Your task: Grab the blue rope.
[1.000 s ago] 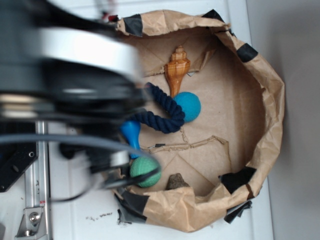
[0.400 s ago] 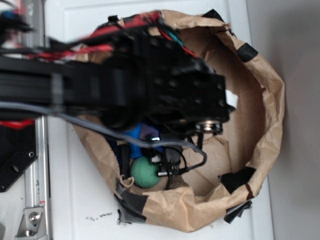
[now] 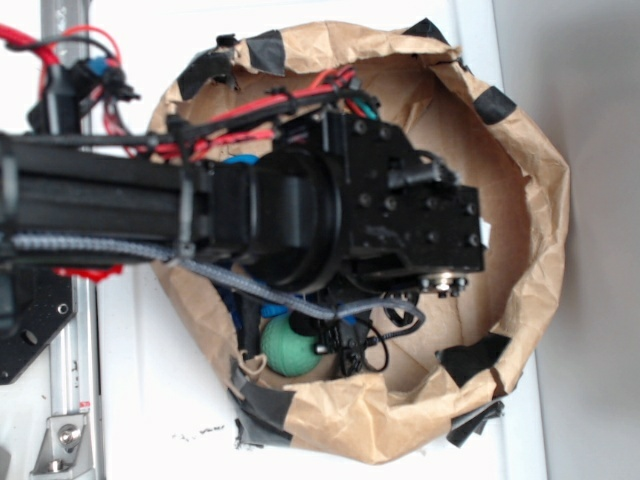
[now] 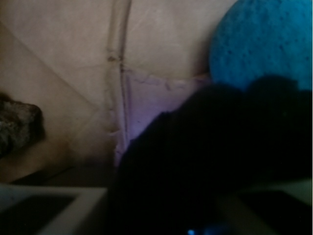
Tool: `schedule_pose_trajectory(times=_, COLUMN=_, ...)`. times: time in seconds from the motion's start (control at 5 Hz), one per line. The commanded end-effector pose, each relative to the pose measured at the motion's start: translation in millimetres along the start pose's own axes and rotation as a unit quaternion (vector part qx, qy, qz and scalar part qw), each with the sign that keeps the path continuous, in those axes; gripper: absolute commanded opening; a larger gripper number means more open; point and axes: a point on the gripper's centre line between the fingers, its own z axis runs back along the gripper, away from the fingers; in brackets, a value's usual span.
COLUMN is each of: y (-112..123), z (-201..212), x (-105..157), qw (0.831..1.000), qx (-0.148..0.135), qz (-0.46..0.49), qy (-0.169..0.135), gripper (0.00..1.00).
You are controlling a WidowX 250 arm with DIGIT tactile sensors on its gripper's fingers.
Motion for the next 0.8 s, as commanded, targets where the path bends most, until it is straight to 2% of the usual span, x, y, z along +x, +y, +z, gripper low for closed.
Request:
schedule_pose_trajectory(times=0.0, y=43, z=87, x=-12, qw=0.995, qx=0.004, qz=0.029, qy=-0.1, gripper=0.0)
schedule_pose_trajectory(times=0.2, y=58, z=122, x=-33, qw=0.988, qx=0.013, qz=0.052, qy=-0.142, gripper=0.0)
schedule_pose_trajectory(times=0.4, y=53, z=127, x=-50, qw=0.986, qx=0.017, qz=0.042, qy=-0.159, gripper=0.0)
schedule_pose_trajectory(times=0.6, y=41, z=124, x=-56, qw=0.986, qx=0.042, qz=0.029, qy=-0.159, gripper=0.0)
